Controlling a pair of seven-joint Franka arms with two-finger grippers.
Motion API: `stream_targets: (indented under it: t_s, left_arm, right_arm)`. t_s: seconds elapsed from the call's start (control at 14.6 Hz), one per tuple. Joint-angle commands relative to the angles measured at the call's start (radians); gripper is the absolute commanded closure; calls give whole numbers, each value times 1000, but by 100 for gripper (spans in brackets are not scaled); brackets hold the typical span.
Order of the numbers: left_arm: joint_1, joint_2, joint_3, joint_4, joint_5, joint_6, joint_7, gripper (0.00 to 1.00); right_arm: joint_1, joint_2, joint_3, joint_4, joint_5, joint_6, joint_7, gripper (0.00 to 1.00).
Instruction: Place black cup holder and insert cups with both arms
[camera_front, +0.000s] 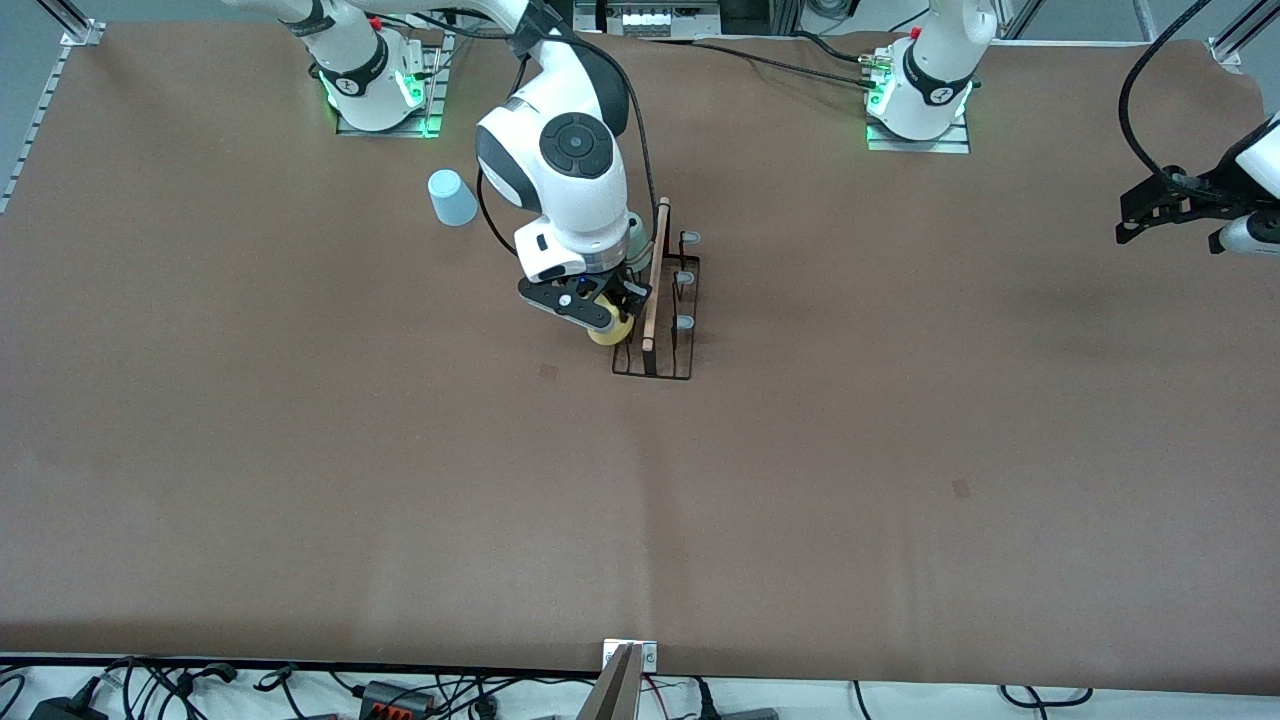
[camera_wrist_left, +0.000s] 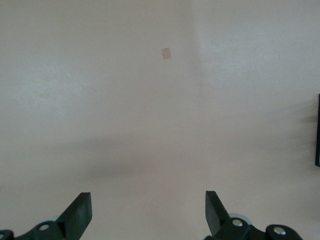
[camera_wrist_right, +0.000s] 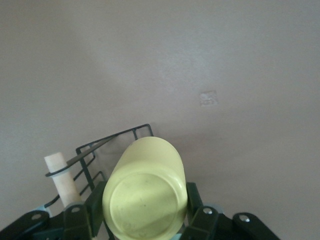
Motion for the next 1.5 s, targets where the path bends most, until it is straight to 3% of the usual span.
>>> stream_targets:
  t_s: [0.0, 0.07, 0.14, 0.48, 0.62, 0.82, 1.03, 1.23, 1.44]
  left_arm:
    - [1, 14, 4, 30, -23, -23, 5, 0]
    - [1, 14, 4, 30, -23, -24, 5, 0]
    - [1, 14, 4, 30, -23, -24, 5, 0]
    - [3, 14, 4, 30, -23, -24, 5, 0]
    - [3, 14, 4, 30, -23, -24, 5, 0]
    - [5, 14, 4, 30, -23, -24, 5, 0]
    - [5, 14, 4, 30, -23, -24, 6, 0]
    - [5, 14, 4, 30, -23, -24, 6, 0]
    - [5, 14, 4, 30, -23, -24, 6, 0]
  right_arm:
    - [-6, 11, 5, 34, -15, 20, 18, 80]
    - [-8, 20, 5, 35, -15, 33, 19, 50]
    - [-8, 26, 5, 34, -14, 49, 27, 1]
    - [-54, -32, -3, 37, -9, 38, -30, 0]
    - [-106, -108, -1, 35, -2, -73, -94, 0]
    - [-256, -251, 2, 32, 66, -266, -321, 0]
    - [-457, -357, -3, 24, 78, -432, -630, 0]
    - [-613, -405, -59, 26, 80, -480, -914, 0]
    - [-705, -431, -119, 29, 77, -488, -1048, 0]
